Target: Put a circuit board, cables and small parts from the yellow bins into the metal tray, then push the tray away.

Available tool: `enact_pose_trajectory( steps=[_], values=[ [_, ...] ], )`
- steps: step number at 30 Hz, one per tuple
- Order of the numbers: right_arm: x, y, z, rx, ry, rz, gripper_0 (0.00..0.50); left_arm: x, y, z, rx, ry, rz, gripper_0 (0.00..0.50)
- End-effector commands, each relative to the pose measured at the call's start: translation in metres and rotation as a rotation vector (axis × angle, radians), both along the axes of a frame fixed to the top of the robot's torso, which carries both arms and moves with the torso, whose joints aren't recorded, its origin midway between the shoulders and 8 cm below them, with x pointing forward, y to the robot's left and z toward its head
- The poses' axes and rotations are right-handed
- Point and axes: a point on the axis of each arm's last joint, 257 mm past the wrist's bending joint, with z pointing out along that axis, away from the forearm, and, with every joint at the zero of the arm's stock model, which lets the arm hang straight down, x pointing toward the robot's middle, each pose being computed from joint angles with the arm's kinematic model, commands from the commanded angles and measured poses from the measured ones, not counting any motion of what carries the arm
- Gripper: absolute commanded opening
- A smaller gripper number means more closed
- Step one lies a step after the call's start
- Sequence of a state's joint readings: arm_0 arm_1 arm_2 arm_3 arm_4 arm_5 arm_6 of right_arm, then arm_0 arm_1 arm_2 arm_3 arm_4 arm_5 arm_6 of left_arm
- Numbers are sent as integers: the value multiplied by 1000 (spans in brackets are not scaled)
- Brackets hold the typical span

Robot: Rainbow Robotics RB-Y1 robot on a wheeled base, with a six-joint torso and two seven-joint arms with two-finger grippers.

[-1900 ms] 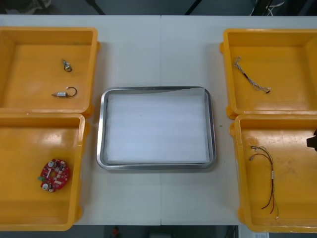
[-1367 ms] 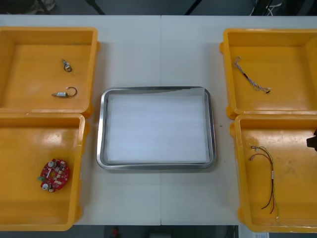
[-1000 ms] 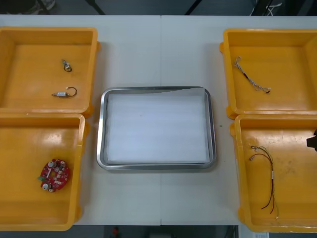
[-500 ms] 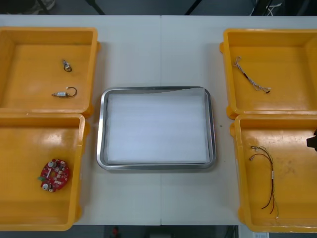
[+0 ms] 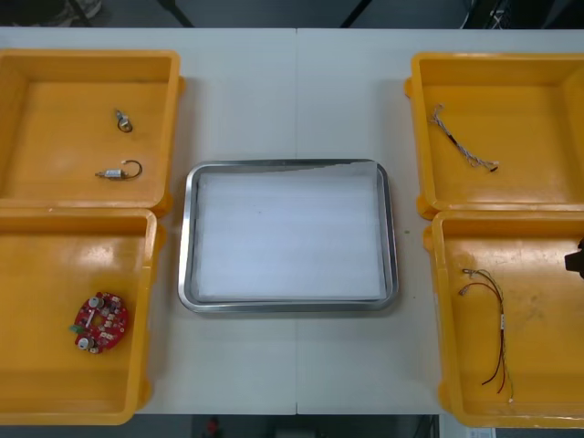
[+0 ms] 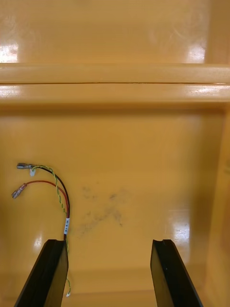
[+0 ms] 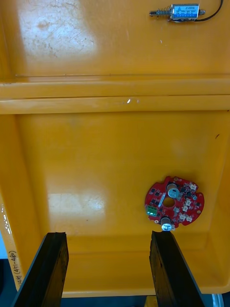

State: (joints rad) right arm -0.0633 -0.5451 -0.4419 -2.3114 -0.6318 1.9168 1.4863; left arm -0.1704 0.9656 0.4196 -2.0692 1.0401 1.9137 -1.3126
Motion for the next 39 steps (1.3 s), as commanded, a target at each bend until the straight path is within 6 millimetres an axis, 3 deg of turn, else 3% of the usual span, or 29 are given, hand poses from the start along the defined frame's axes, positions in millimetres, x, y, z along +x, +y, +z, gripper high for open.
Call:
enact_pose_trajectory(
  steps=[1, 34, 35, 39],
  values=[
    [-5, -15, 12, -42, -19, -34, 500, -6, 3, -2, 38, 9, -26, 500],
    [-5, -15, 12, -42, -19, -34, 500, -6, 3, -2, 38, 9, -26, 500],
    [-5, -15, 12, -42, -19, -34, 500, -14, 0, -23, 10, 63, -12, 500],
    [-5, -15, 12, -42, -19, -34, 500, -13, -3, -23, 5, 60, -11, 500]
  ],
)
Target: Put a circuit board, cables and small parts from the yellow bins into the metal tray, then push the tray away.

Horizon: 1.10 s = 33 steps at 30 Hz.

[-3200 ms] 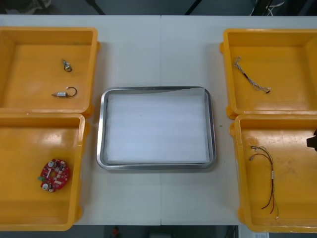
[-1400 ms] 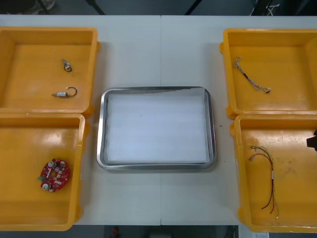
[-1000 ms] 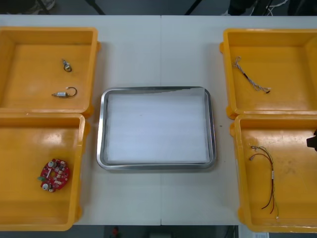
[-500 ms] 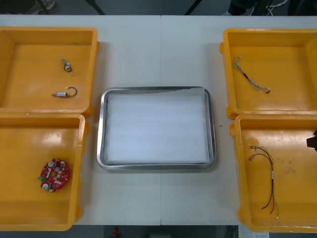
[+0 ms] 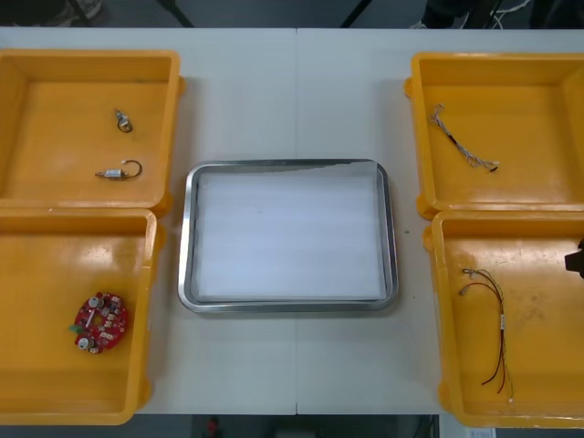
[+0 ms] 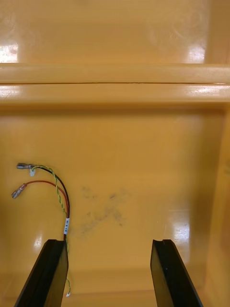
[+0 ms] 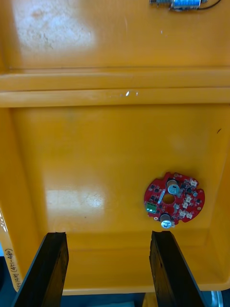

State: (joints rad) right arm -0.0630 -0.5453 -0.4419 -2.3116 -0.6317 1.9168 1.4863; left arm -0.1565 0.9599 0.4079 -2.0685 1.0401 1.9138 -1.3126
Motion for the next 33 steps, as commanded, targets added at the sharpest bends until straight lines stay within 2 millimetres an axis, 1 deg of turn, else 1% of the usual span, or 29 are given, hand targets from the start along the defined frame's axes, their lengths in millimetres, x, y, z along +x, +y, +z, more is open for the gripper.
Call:
enact_pose_trajectory(
  steps=[1, 2, 4, 5, 7, 9, 13, 16, 18, 22, 25, 28, 31, 33],
  values=[
    [-5, -15, 12, -42, -19, -34, 500, -10, -1, -14, 10, 38, -6, 500],
    [2, -17, 26, -55, -55, -31, 500, -9, -2, -13, 10, 35, -9, 500],
    [5, -15, 31, -56, -67, -27, 500, -9, -2, -13, 8, 34, -9, 500],
    [8, -14, 39, -68, -87, -16, 500, -9, -3, -13, 8, 34, -10, 500],
    [7, -13, 41, -76, -92, -14, 500, -10, -5, -14, 6, 35, -10, 500],
    [6, -11, 40, -85, -95, -10, 500, -9, -8, -16, 4, 37, -13, 500],
    [0, -5, 34, -75, -86, -4, 500, -6, -16, -20, 3, 22, -22, 500],
    [-5, 3, 29, -64, -85, 8, 500, -3, -22, -26, 2, 4, -21, 500],
    [-8, 14, 28, -49, -94, 21, 500, -1, -28, -31, -24, -9, -19, 500],
    [-15, 29, 23, -27, -104, 36, 500, 0, -35, -41, -48, -19, -20, 500],
    [-23, 38, 16, -6, -98, 34, 500, 2, -41, -52, -55, -33, -26, 500],
    [-37, 44, -5, 23, -49, 31, 500, 3, -46, -65, -55, -48, -27, 500],
    [-49, 46, -20, 25, -4, 30, 500, 2, -50, -73, -67, -50, -26, 500],
    [-60, 48, -35, 19, 42, 28, 500, 1, -54, -81, -72, -44, -27, 500]
  ],
)
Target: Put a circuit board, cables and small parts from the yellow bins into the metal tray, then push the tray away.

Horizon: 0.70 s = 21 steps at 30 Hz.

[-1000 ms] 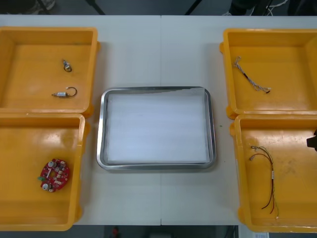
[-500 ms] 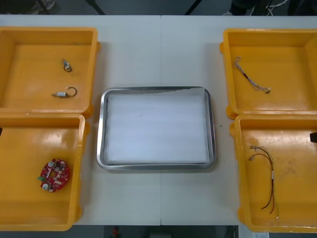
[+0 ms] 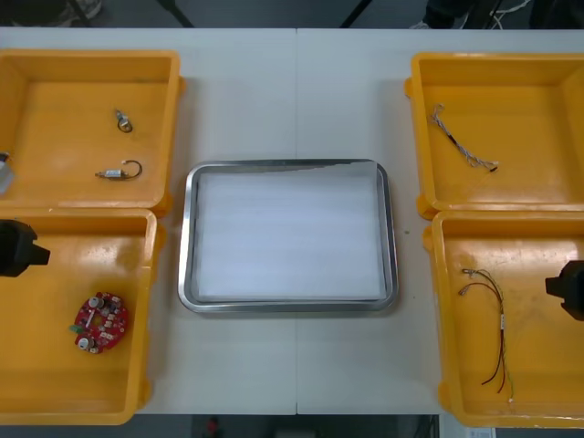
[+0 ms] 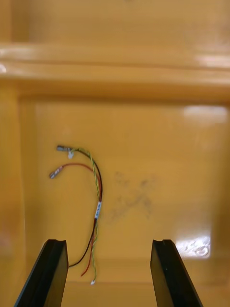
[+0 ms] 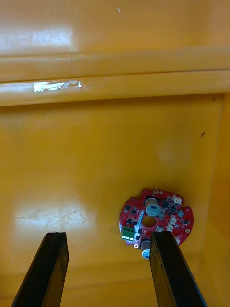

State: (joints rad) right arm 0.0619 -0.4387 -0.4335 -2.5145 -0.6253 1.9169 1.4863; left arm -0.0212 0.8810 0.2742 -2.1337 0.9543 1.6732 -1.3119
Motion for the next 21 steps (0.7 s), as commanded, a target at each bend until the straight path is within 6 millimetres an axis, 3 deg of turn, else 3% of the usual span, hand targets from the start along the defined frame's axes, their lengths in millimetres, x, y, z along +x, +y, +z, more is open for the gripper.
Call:
enact_pose_trajectory(
  steps=[1, 9, 21],
  values=[
    [-33, 9, -35, -2, 102, -18, 500, -10, -16, -24, -39, 17, 31, 500],
    [-40, 13, -57, -19, 159, -31, 500, -10, -36, -42, -71, 28, 34, 500],
    [-8, 18, -80, 21, 103, -37, 500, -13, -48, -72, -73, 30, 60, 500]
  ],
)
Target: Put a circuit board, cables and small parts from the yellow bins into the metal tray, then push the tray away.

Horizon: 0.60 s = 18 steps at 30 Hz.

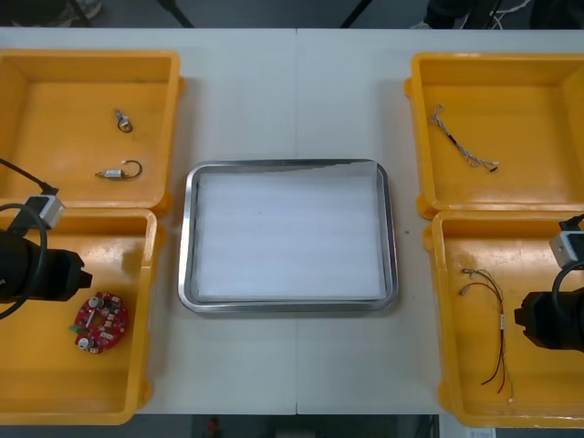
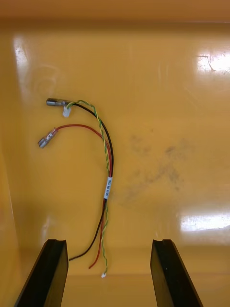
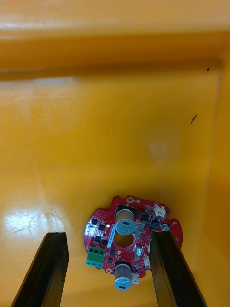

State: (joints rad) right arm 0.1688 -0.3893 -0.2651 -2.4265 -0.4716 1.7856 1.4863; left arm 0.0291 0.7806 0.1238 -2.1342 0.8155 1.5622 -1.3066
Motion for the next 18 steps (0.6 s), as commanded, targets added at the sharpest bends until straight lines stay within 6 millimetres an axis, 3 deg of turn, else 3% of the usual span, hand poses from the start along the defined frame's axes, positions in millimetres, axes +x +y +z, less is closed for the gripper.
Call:
enact_pose_trajectory(
  steps=[1, 11, 18],
  values=[
    [1, 7, -15, 19, 7, -9, 500, -12, -12, -15, -54, 19, 83, 500],
    [14, 9, -43, 12, 7, 1, 500, -17, -18, -33, -56, 23, 93, 500],
    [19, 2, -62, 14, 15, -7, 500, -9, -16, -49, -69, 6, 107, 500]
  ],
)
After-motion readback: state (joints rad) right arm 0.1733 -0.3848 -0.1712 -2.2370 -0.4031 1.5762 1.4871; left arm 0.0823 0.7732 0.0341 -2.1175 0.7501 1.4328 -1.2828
